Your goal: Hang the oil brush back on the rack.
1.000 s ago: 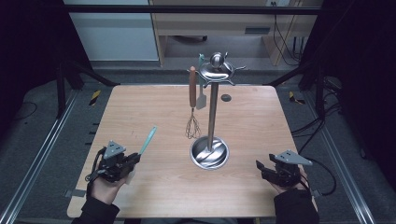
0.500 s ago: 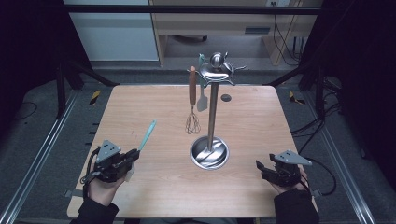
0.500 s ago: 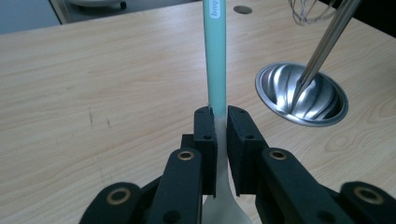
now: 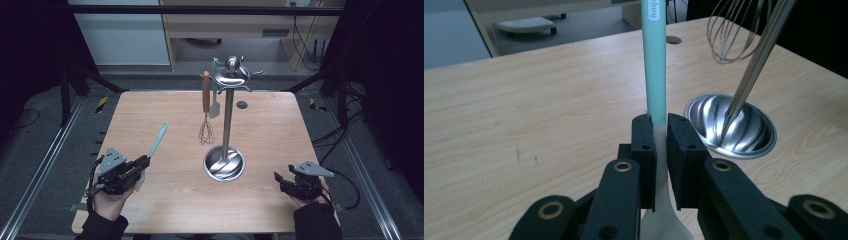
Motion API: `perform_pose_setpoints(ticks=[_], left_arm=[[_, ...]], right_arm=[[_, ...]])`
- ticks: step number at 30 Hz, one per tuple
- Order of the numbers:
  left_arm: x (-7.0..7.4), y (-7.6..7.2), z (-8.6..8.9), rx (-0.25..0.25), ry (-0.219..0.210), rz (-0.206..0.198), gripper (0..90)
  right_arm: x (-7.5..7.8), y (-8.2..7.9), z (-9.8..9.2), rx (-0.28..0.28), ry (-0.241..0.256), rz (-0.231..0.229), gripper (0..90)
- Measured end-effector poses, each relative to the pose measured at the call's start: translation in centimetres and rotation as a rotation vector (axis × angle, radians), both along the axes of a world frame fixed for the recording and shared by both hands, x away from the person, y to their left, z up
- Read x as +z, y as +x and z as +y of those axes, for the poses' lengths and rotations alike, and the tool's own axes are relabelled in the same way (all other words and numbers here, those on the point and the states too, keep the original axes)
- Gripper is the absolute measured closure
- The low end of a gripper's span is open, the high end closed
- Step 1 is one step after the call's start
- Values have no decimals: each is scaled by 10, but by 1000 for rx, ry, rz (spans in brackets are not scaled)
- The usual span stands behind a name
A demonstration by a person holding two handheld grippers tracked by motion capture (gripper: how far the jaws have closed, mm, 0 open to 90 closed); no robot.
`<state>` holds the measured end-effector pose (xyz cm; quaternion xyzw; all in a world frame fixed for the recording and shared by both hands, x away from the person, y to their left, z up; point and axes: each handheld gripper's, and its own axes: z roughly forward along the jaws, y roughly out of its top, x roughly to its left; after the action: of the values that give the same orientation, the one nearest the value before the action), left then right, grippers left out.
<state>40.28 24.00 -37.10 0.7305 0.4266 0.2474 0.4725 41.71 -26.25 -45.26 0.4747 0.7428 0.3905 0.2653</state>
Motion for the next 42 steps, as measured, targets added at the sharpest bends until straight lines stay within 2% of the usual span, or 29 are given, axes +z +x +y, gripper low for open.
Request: perform_pose_setpoints(ticks=[4,9,15,24,42], left_arm=[[11,-4,-3,-12,-16,-36,821],[26,-11,-9,-39,-36,-82,821],[41,-19,-17,-82,-42,-129,821],[53,-14,-32,-105,-87,-159,821],[73,-17,-34,-121,-171,-237,821]], right_arm=[[-1,1,0,-3,5,14,389],[-2,1,1,-1,-12,10,387],[-3,2,2,-7,-14,24,386],[-3,2,3,-7,-16,18,383],[-3,3,3,-13,-17,22,380]])
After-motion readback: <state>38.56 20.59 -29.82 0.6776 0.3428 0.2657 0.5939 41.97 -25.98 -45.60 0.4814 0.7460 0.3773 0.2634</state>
